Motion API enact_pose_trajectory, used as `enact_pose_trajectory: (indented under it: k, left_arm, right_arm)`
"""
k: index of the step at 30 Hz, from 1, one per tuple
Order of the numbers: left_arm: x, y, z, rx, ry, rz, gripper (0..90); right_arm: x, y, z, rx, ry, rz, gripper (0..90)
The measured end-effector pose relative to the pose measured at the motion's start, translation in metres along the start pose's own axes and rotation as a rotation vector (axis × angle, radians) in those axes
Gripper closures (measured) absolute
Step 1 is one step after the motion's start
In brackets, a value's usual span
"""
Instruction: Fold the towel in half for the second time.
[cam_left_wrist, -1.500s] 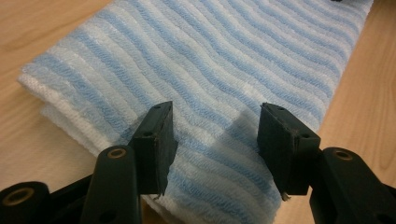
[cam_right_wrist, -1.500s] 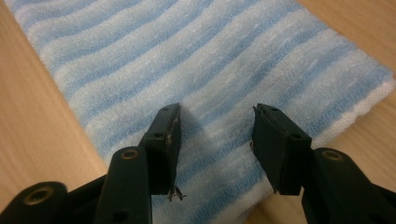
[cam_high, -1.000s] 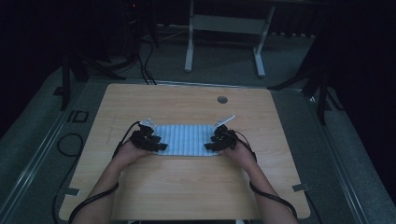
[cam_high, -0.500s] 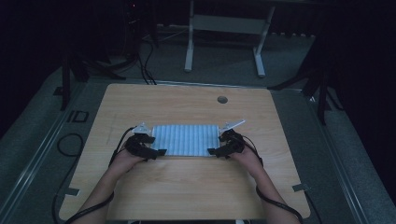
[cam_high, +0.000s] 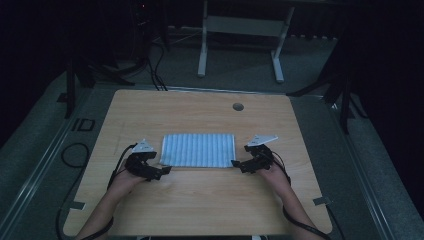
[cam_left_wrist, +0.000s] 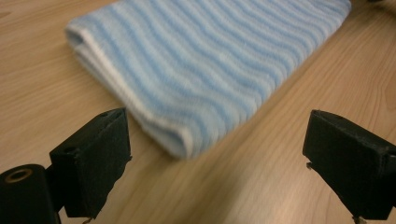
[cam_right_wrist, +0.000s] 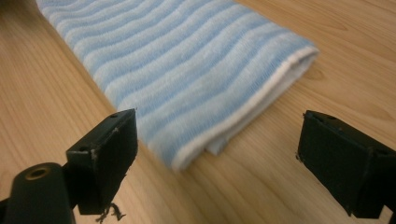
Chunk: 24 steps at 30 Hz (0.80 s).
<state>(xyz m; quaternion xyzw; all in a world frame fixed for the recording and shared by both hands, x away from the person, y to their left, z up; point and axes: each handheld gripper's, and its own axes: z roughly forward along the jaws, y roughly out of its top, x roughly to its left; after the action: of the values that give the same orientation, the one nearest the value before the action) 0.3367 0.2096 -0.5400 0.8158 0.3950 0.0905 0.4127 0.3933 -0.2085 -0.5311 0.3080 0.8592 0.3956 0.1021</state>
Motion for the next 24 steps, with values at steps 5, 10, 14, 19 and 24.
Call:
enact_pose_trajectory:
  k: [5, 10, 14, 19, 24]
  left_arm:
    - [0.003, -0.015, -0.012, -0.021, 0.032, -0.013, 7.6]
    - [0.004, -0.027, -0.025, -0.024, 0.057, -0.019, 7.6]
    - [0.006, -0.039, -0.037, -0.039, 0.068, -0.046, 7.6]
    - [0.008, -0.056, -0.049, -0.045, 0.111, -0.073, 7.6]
    - [0.009, -0.068, -0.057, -0.058, 0.118, -0.103, 7.6]
  right_arm:
    - [-0.002, -0.013, -0.009, -0.017, -0.014, 0.011, 11.4]
    - [-0.004, -0.028, -0.017, -0.004, -0.031, 0.026, 11.4]
    - [-0.005, -0.037, -0.025, -0.013, -0.029, 0.033, 11.4]
    - [-0.005, -0.051, -0.039, -0.017, -0.048, 0.014, 11.4]
    - [-0.006, -0.062, -0.053, -0.052, -0.059, 0.034, 11.4]
